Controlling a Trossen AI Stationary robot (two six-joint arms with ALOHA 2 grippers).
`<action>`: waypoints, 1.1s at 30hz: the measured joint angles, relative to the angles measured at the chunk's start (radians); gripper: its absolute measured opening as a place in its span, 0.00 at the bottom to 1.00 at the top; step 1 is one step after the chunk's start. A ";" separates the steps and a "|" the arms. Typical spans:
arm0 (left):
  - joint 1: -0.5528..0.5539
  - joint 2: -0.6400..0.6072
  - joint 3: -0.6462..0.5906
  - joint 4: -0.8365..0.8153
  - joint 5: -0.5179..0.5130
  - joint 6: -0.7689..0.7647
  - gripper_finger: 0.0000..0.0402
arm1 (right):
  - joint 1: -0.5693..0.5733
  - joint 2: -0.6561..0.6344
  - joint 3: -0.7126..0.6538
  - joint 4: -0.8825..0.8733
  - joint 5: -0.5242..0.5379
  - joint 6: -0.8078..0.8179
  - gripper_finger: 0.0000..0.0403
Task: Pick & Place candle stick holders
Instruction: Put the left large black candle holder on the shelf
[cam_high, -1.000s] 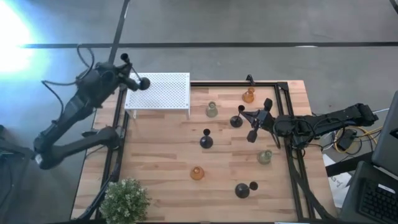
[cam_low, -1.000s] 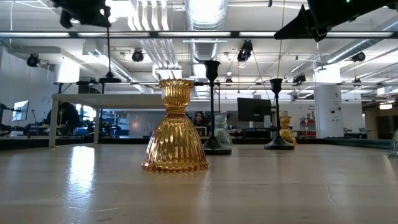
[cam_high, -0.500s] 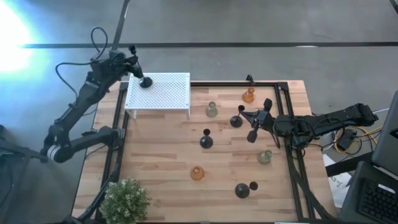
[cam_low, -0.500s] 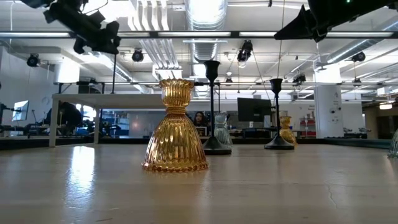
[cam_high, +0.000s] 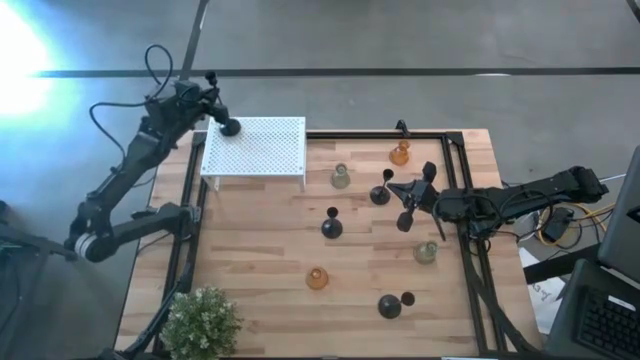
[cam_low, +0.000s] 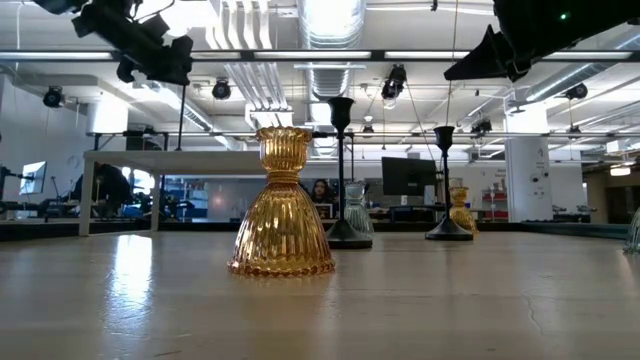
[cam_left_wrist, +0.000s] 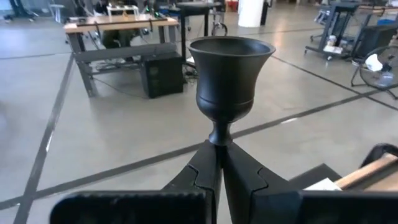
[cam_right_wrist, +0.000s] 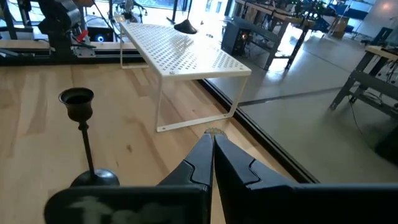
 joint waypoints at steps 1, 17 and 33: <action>-0.006 0.000 -0.002 0.009 -0.008 -0.001 0.04 | 0.000 0.000 0.000 0.000 0.000 0.000 0.02; -0.280 -0.063 -0.010 -0.016 -0.489 -0.019 0.04 | -0.001 -0.002 0.000 0.023 0.001 -0.028 0.02; -0.333 0.063 -0.010 0.092 -0.760 -0.104 0.04 | 0.000 -0.003 0.000 0.045 0.001 -0.056 0.02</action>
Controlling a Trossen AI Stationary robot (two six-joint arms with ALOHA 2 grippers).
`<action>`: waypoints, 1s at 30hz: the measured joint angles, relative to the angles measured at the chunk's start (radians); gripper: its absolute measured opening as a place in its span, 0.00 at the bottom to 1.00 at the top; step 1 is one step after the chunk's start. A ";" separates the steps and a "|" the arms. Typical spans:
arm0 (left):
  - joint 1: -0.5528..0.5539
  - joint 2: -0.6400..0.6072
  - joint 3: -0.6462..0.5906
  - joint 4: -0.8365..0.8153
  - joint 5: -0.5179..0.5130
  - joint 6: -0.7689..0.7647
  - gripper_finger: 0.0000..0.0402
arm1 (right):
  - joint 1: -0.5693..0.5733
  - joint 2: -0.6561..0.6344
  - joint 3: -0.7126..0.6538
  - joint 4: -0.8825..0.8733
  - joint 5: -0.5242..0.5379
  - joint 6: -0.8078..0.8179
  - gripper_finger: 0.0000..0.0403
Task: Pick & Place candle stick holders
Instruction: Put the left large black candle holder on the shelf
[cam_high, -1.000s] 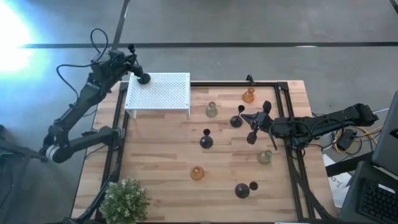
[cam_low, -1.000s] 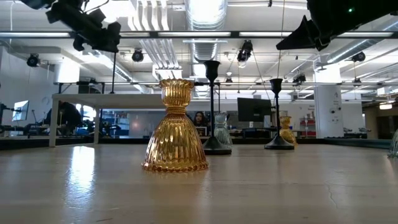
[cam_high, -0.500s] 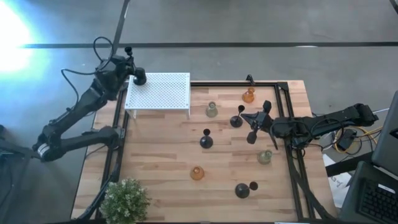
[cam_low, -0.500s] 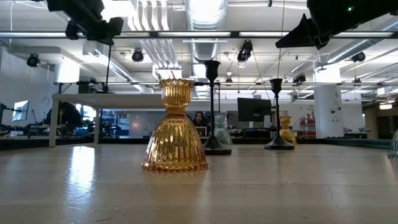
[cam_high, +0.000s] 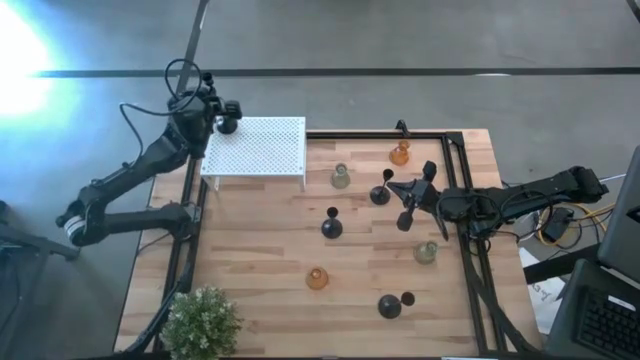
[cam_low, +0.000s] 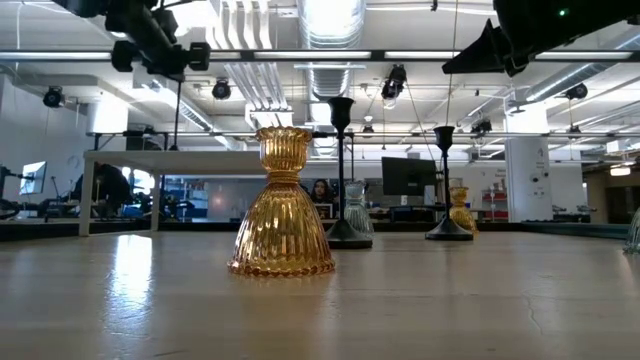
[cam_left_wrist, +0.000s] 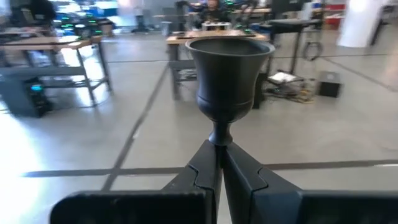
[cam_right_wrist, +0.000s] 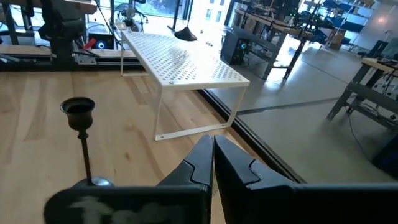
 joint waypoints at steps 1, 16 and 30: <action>0.000 -0.003 0.000 -0.006 -0.015 -0.001 0.04 | 0.000 0.000 0.000 -0.003 0.000 -0.001 0.02; 0.035 0.020 0.000 -0.047 -0.010 -0.061 0.04 | 0.000 0.000 0.000 -0.019 0.000 0.003 0.02; 0.069 0.042 0.002 -0.030 0.035 -0.093 0.04 | 0.000 -0.001 0.000 -0.014 0.000 -0.005 0.02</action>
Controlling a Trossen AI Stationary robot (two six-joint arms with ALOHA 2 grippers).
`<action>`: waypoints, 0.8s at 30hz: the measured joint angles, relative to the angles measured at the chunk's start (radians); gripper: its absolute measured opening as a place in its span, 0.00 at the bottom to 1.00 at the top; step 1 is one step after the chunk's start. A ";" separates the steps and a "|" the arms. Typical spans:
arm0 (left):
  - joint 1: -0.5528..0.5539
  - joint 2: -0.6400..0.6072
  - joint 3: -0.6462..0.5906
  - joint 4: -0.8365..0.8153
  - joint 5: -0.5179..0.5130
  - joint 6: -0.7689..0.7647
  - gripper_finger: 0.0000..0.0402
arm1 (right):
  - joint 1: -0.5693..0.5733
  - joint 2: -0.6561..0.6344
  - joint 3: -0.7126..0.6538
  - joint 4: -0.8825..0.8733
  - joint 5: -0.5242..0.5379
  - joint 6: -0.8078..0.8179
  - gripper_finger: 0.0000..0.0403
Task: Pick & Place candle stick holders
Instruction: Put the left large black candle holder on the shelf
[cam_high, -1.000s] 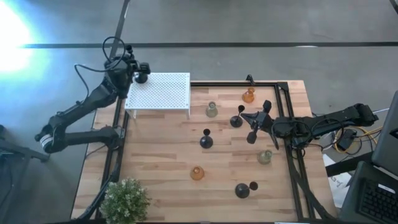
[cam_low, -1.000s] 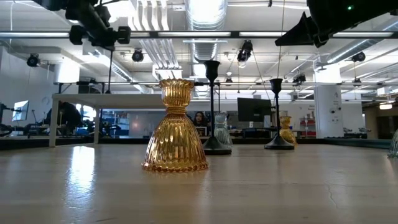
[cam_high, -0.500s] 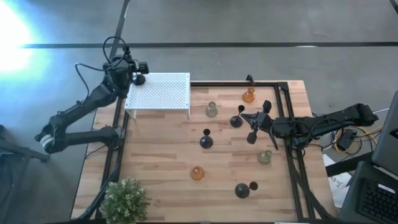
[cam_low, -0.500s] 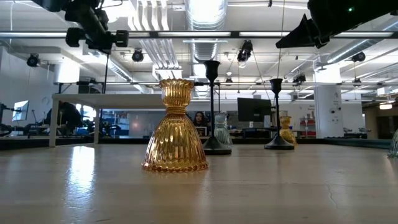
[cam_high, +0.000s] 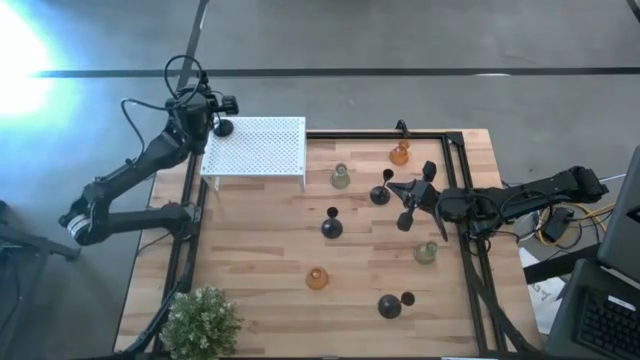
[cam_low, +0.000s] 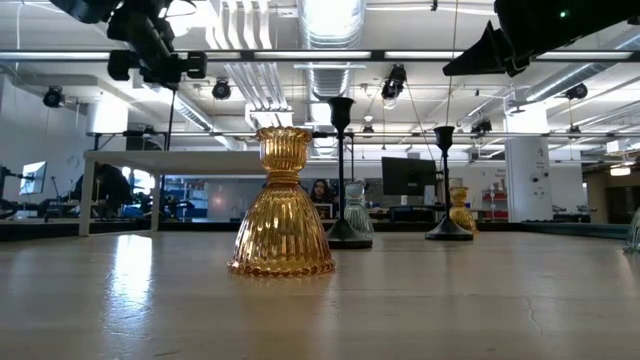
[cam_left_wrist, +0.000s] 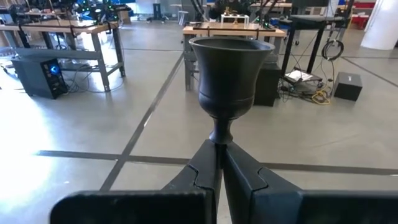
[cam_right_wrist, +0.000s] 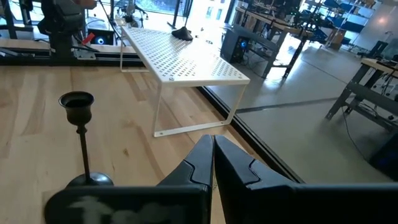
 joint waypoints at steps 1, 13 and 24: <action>0.000 0.000 0.000 0.000 0.001 0.000 0.04 | 0.000 0.000 0.000 0.000 0.000 0.000 0.02; 0.004 0.003 -0.004 -0.026 0.013 -0.008 0.25 | 0.000 0.000 0.000 0.000 0.000 0.004 0.02; 0.004 -0.026 -0.004 -0.040 0.043 0.016 0.40 | 0.000 0.000 0.000 -0.001 0.000 0.004 0.02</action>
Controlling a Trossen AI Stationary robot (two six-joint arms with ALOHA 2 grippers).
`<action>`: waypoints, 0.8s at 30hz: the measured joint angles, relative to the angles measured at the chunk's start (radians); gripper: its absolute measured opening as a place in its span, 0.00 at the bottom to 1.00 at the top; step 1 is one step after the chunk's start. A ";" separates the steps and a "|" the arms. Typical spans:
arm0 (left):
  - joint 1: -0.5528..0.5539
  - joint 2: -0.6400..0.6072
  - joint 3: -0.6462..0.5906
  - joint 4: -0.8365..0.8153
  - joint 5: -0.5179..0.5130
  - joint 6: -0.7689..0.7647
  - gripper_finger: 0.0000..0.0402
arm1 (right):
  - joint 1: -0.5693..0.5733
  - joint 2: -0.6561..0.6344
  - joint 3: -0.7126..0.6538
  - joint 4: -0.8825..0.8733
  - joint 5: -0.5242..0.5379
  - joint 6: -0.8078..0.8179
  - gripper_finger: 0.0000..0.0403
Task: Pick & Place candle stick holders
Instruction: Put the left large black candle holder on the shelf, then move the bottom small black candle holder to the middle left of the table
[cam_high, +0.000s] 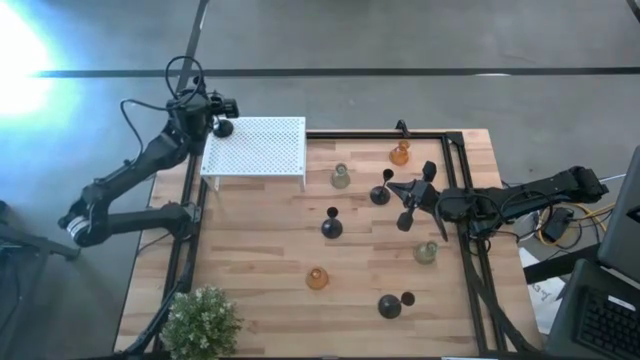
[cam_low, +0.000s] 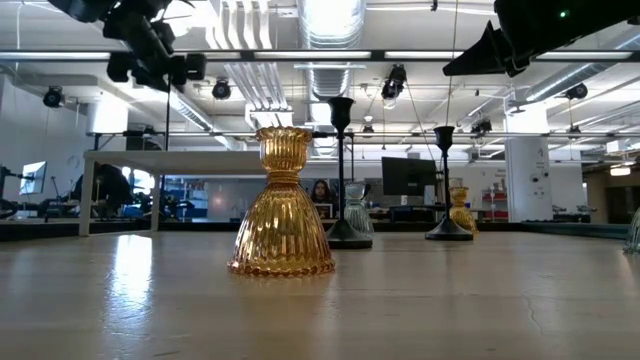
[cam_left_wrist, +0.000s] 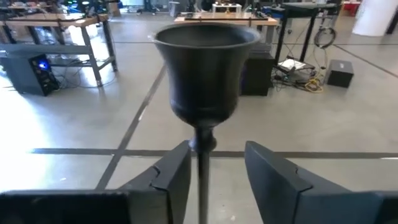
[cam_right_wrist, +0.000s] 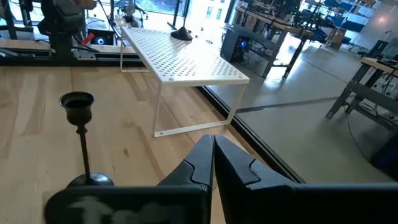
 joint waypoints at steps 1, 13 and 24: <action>0.000 -0.004 0.000 -0.005 0.004 0.001 0.42 | 0.000 0.000 0.000 0.000 0.000 0.000 0.02; -0.003 -0.120 0.001 -0.180 0.151 0.070 0.51 | 0.000 0.000 0.000 0.000 0.000 0.000 0.02; -0.014 -0.332 0.072 -0.570 0.280 -0.028 0.50 | 0.000 0.000 0.000 -0.001 0.000 0.005 0.02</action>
